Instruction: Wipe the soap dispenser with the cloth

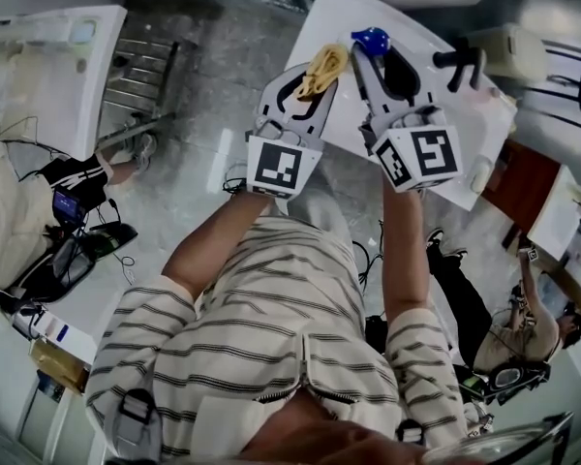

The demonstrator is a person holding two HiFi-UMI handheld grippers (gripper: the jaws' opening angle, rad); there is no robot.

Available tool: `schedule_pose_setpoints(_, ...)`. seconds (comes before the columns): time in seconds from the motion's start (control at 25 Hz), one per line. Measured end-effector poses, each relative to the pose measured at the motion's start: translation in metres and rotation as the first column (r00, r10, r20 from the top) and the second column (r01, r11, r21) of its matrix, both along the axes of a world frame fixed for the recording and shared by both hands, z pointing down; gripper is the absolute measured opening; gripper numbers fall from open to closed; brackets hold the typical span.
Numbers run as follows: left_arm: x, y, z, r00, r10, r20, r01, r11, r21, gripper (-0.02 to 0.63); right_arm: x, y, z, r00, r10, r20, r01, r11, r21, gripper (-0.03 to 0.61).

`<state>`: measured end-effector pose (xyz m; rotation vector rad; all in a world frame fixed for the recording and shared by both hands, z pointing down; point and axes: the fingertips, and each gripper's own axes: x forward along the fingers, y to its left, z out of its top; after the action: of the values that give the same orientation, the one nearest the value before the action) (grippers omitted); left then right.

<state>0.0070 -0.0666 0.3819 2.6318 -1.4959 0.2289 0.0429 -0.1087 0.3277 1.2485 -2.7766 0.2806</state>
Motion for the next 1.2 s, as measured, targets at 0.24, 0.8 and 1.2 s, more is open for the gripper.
schedule_pose_setpoints(0.24, 0.009, 0.012, -0.006, 0.999, 0.031, 0.02, -0.032, 0.999, 0.033, 0.097, 0.003, 0.01, -0.006, 1.0, 0.014, 0.005, -0.014, 1.0, 0.009, 0.12)
schedule_pose_setpoints(0.8, 0.044, 0.032, -0.006, 0.983, 0.155, 0.102, -0.164, 0.983, 0.084, 0.097, 0.011, 0.018, -0.018, 0.999, 0.03, 0.045, -0.031, 1.0, 0.006, 0.12)
schedule_pose_setpoints(1.2, 0.056, 0.039, 0.02, 0.971, 0.193, 0.138, -0.202, 0.978, 0.052, 0.097, 0.028, 0.027, -0.026, 0.996, 0.037, 0.075, -0.037, 0.999, 0.001, 0.12)
